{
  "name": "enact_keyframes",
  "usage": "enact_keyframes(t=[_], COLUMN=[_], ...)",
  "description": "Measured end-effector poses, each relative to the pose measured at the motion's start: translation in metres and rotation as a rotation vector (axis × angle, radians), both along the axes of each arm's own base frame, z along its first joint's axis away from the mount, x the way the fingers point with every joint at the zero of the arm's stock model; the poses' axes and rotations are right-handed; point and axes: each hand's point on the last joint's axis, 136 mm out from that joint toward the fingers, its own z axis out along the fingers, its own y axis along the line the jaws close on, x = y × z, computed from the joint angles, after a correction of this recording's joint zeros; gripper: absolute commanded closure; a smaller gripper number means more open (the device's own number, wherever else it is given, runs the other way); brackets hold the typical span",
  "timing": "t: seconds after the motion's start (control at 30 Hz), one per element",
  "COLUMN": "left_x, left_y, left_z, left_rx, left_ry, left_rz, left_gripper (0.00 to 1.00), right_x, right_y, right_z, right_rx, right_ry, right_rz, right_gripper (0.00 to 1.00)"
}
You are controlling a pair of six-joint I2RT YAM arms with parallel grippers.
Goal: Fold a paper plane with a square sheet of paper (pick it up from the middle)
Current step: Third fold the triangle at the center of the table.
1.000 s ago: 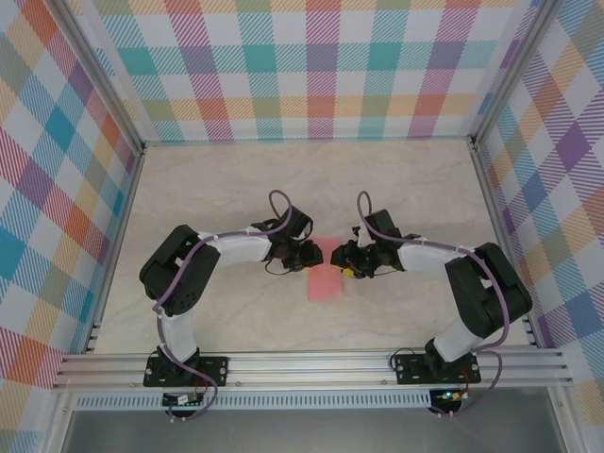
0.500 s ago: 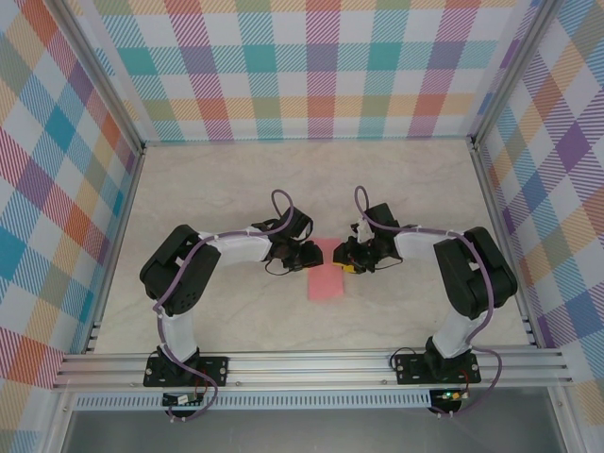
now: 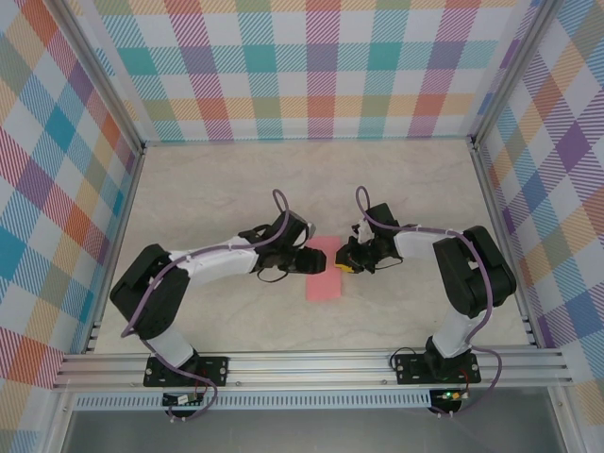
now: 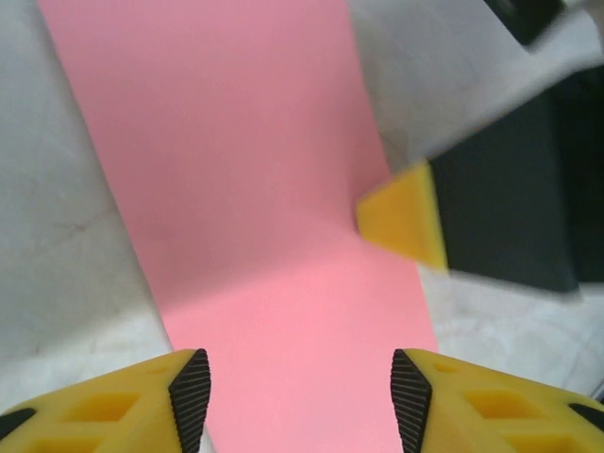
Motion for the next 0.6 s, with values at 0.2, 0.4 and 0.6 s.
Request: enact_keyframes(t=[0.2, 0.4, 0.6], left_x=[-0.046, -0.085, -0.082], left_y=[-0.012, -0.021, -0.02], left_z=[0.004, -0.021, -0.035], left_rx=[0.124, 0.341, 0.516], left_ry=[-0.159, -0.284, -0.411], left_rz=[-0.198, -0.392, -0.429], left_gripper=[0.34, 0.31, 0.3], right_x=[0.001, 0.004, 0.004], right_y=[0.001, 0.002, 0.002], right_z=[0.001, 0.005, 0.005], right_rx=[0.001, 0.006, 0.008], right_ry=[0.006, 0.004, 0.007], right_rz=[-0.007, -0.013, -0.014], right_gripper=[0.86, 0.85, 0.85])
